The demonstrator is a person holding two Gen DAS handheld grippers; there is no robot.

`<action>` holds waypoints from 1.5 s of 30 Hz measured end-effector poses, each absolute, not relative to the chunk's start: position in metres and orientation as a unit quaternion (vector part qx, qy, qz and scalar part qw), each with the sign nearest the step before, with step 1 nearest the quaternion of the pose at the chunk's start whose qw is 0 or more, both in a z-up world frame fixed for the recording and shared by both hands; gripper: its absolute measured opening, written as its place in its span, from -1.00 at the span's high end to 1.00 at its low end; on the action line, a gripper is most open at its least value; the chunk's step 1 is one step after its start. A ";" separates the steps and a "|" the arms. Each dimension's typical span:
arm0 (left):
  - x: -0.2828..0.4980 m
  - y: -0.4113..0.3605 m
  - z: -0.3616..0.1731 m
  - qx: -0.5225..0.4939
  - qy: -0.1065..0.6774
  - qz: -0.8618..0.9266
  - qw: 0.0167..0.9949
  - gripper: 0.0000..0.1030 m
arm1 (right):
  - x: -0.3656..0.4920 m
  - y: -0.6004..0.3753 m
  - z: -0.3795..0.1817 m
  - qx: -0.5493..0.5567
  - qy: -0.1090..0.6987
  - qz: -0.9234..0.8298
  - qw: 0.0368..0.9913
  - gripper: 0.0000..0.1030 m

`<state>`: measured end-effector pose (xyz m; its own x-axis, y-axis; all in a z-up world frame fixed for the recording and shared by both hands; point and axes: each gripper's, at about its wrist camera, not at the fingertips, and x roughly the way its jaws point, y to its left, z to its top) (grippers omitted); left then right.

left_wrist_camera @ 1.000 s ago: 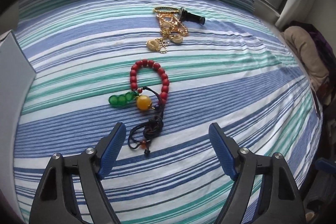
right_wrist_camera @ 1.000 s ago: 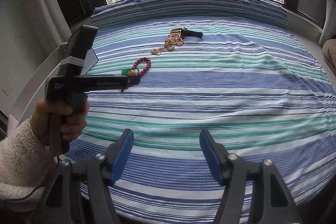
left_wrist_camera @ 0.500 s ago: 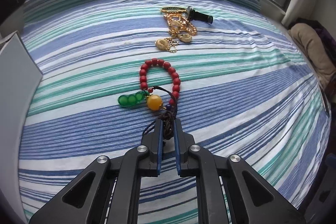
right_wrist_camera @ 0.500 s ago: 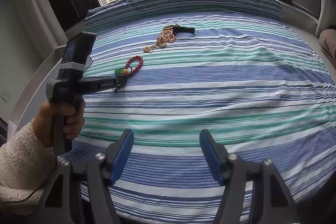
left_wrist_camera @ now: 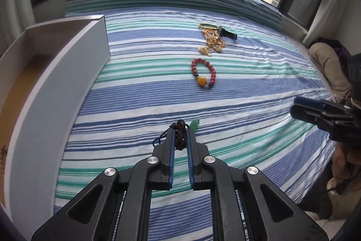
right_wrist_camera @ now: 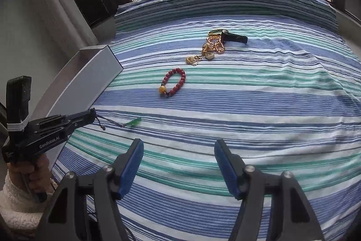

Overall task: Organize jewelry
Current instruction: 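Lower the left gripper onto the red charm bracelet's black cord and close it, then close the right gripper on the red beads while the left gripper holds the cord, then carry the red charm bracelet into the white box and open both grippers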

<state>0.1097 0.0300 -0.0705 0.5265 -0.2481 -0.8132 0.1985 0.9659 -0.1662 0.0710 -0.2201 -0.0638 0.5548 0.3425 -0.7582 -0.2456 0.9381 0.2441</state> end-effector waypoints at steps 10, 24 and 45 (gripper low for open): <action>0.096 0.065 -0.086 -0.067 0.486 -0.093 0.866 0.84 | 0.227 -0.139 -0.098 0.050 0.556 0.248 0.792 0.53; 0.095 0.071 -0.086 -0.077 0.484 -0.100 0.866 0.84 | 0.254 -0.102 -0.143 -0.060 0.612 0.175 0.769 0.55; 0.058 0.080 0.040 -0.070 0.413 -0.127 0.899 0.84 | 0.162 -0.103 -0.002 -0.016 0.480 0.313 0.819 0.66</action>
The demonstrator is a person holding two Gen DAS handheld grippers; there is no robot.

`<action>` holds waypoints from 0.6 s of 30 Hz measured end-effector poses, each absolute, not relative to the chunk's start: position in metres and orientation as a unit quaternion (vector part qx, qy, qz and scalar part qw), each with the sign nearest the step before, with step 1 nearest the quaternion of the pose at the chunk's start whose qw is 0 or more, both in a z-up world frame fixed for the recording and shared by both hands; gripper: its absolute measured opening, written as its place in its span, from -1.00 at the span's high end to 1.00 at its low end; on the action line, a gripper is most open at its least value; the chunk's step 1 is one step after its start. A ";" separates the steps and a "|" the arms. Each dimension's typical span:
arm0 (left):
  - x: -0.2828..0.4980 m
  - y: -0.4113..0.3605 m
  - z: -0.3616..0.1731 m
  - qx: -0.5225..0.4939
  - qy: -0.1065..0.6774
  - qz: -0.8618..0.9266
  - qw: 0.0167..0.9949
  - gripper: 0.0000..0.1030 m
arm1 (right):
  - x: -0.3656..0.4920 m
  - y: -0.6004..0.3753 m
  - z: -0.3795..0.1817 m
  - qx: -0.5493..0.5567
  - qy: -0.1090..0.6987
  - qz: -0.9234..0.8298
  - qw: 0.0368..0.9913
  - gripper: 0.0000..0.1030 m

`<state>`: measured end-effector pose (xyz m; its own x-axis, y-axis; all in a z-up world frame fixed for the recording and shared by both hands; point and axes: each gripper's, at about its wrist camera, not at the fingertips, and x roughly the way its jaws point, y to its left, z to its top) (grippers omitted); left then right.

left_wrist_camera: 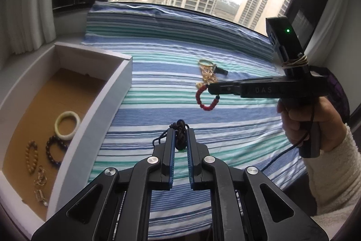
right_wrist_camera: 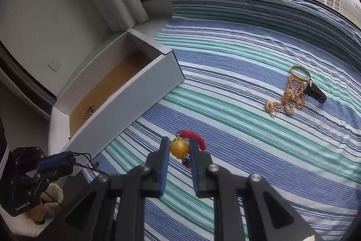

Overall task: Organize jewelry
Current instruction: 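Carry the red charm bracelet into the white box and open both grippers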

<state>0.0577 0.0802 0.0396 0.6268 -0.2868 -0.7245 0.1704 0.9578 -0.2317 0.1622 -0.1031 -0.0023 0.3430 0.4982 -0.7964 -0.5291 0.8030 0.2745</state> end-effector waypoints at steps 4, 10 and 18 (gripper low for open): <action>0.052 0.097 0.061 -0.073 0.403 -0.118 0.905 0.84 | 0.149 -0.086 0.021 -0.019 0.457 0.338 0.822 0.66; 0.044 0.135 0.080 -0.077 0.387 -0.077 0.916 0.84 | 0.134 -0.048 0.048 -0.035 0.434 0.374 0.818 0.66; 0.030 0.207 0.083 -0.106 0.373 0.003 0.922 0.84 | 0.129 0.014 0.068 -0.052 0.413 0.415 0.809 0.66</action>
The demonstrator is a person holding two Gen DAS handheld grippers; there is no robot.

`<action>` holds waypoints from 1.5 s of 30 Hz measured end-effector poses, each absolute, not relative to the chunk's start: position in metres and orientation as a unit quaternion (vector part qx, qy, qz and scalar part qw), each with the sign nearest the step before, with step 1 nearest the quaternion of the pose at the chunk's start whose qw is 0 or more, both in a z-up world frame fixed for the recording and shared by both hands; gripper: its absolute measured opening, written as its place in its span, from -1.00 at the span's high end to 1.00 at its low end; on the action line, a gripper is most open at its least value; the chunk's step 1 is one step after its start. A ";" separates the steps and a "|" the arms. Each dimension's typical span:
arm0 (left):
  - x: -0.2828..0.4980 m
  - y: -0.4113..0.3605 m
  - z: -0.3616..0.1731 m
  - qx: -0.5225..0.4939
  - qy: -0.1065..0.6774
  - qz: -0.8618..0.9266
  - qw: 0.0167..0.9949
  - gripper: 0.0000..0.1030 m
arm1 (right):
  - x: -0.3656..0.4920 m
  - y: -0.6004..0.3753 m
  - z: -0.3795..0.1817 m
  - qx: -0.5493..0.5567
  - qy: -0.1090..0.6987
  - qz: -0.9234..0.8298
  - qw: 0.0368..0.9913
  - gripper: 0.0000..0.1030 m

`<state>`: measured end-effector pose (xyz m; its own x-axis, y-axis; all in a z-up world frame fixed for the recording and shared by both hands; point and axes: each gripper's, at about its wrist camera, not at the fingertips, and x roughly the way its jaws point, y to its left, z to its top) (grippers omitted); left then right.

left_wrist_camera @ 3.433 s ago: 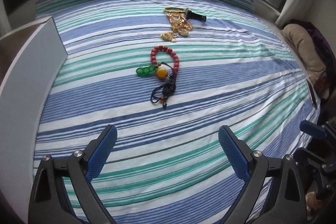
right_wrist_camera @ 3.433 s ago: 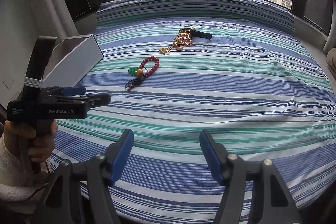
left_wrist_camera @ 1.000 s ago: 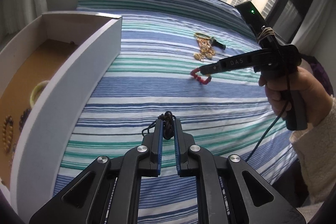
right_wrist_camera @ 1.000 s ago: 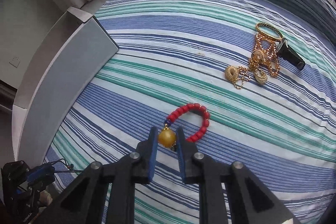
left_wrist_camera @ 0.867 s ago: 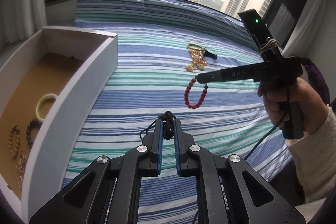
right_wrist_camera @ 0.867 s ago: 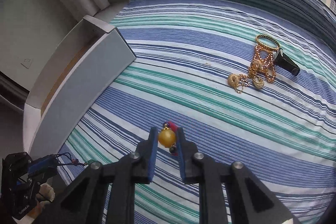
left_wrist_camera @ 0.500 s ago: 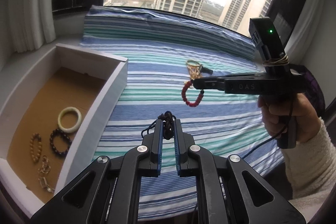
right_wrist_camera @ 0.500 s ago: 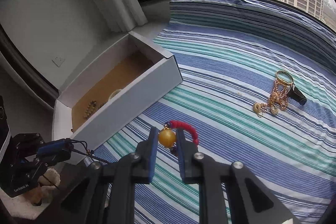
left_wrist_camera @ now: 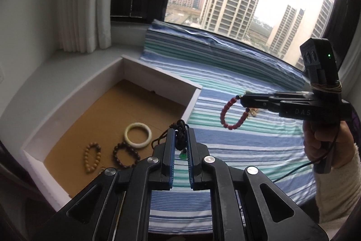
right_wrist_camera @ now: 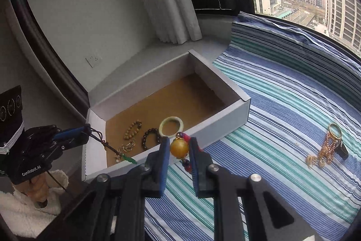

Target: Organize jewelry

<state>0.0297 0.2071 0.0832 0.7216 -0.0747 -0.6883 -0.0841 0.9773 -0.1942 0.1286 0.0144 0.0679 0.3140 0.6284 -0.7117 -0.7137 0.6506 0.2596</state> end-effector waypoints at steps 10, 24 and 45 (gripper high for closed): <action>0.042 0.283 0.059 -0.142 0.390 0.091 0.905 0.84 | 0.140 0.107 0.090 -0.079 0.375 0.455 0.804 0.66; 0.055 0.344 -0.018 -0.162 0.444 0.162 0.866 0.84 | 0.179 0.212 0.023 -0.161 0.392 0.424 0.800 0.66; 0.043 0.266 0.006 -0.105 0.409 0.174 0.890 -0.99 | 0.151 0.085 0.029 -0.113 0.355 0.323 0.870 -0.51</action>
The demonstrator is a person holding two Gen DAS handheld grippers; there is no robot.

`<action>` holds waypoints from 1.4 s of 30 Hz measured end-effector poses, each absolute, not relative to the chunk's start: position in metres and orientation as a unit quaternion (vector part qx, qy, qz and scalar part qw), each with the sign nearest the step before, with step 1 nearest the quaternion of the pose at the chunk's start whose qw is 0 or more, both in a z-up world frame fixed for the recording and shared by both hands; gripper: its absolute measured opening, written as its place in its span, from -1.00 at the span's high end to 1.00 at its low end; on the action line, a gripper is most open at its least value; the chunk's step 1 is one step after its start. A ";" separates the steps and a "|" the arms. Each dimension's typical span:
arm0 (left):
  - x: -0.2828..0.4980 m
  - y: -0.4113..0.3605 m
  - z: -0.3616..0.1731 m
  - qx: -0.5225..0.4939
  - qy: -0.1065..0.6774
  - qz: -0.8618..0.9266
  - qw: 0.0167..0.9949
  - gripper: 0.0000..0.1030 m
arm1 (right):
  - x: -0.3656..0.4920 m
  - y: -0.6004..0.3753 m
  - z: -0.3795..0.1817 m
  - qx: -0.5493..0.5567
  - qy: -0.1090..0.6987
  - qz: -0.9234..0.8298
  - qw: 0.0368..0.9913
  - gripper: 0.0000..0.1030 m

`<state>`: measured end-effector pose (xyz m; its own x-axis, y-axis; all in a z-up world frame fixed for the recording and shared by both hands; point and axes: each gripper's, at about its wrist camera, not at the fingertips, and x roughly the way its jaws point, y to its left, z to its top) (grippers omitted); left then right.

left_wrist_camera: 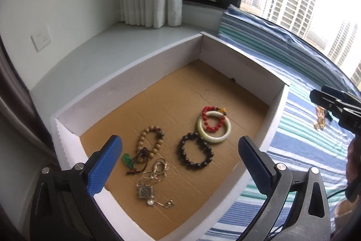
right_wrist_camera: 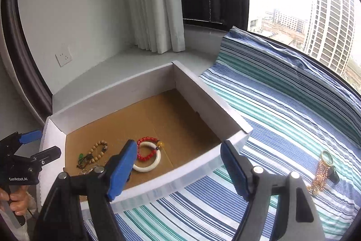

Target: Organize jewelry

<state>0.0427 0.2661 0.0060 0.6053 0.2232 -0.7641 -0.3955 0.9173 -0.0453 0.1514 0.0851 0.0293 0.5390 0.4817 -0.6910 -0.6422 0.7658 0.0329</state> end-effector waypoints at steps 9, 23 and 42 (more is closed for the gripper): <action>0.058 0.153 0.010 -0.101 0.392 0.054 0.913 -0.98 | 0.111 -0.025 0.035 -0.109 0.339 0.250 0.900 -0.51; 0.054 0.014 -0.052 0.001 0.426 -0.039 0.904 -0.98 | 0.047 -0.191 -0.039 -0.048 0.391 0.126 0.911 -0.51; 0.065 -0.029 -0.082 0.019 0.485 -0.087 0.870 -0.98 | 0.004 -0.239 -0.073 -0.006 0.387 0.107 0.916 -0.65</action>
<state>0.0653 -0.0287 -0.0823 0.5145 -0.1338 -0.8470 0.1699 0.9841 -0.0523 0.0036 -0.2393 -0.0730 0.6779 0.1921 -0.7096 -0.2017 0.9768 0.0718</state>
